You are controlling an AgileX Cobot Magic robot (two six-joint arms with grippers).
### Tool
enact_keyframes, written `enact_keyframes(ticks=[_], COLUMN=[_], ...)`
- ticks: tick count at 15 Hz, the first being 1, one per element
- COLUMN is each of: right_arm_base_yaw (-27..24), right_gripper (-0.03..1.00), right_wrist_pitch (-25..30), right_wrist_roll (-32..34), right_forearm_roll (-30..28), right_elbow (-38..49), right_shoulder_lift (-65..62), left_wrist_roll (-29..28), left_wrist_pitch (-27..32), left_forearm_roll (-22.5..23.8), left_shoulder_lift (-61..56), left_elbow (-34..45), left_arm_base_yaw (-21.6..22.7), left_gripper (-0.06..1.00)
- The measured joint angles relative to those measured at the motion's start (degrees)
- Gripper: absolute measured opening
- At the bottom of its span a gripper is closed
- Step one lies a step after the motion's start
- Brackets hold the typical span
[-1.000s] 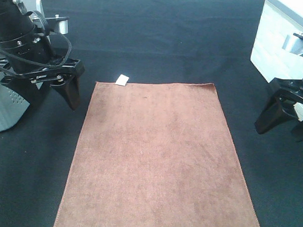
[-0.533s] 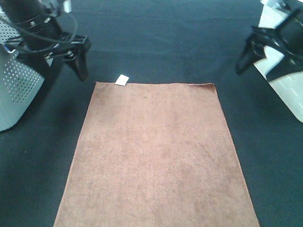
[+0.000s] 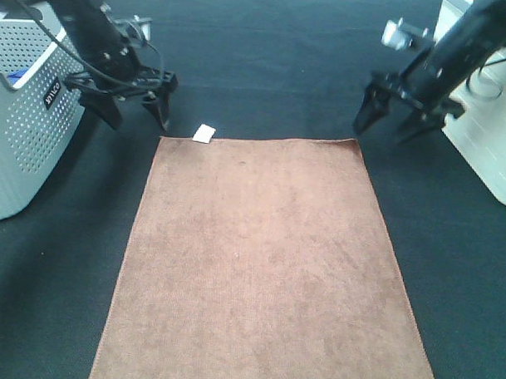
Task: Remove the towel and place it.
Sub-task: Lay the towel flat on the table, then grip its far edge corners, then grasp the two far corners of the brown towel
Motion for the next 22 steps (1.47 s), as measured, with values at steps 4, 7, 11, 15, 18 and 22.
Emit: enact_keyframes(ticks=[4, 7, 11, 15, 18, 22], right_arm_base_yaw=[0.00, -0.17, 1.09, 6.30, 7.85, 8.25], right_gripper=[0.74, 0.74, 0.74, 0.74, 0.70, 0.38], right_wrist_pitch=[-1.43, -1.43, -3.72, -10.03, -11.34, -13.01], right_wrist_roll=[-0.40, -1.09, -1.49, -0.69, 1.20, 2.64], right_forearm_roll=[-0.40, 1.09, 1.15, -1.38, -5.84, -11.34], right_elbow=[-0.63, -1.20, -1.32, -1.32, -1.32, -1.32], right_shoulder_lift=[4.13, 5.16, 5.39, 5.73, 5.73, 5.90], left_wrist_roll=[0.17, 0.29, 0.52, 0.57, 0.74, 0.69], left_wrist_pitch=[0.34, 0.52, 0.57, 0.11, -0.06, -0.17], left_forearm_roll=[-2.46, -3.15, -3.61, -6.25, -6.93, -3.50], left_shoulder_lift=[6.65, 7.16, 7.33, 8.14, 8.31, 8.59], left_elbow=[-4.24, -4.76, -4.81, -5.39, -5.50, -5.61], left_arm_base_yaw=[0.00, 0.06, 0.11, -2.58, -5.04, -5.04], left_gripper=[0.76, 0.76, 0.76, 0.76, 0.72, 0.30])
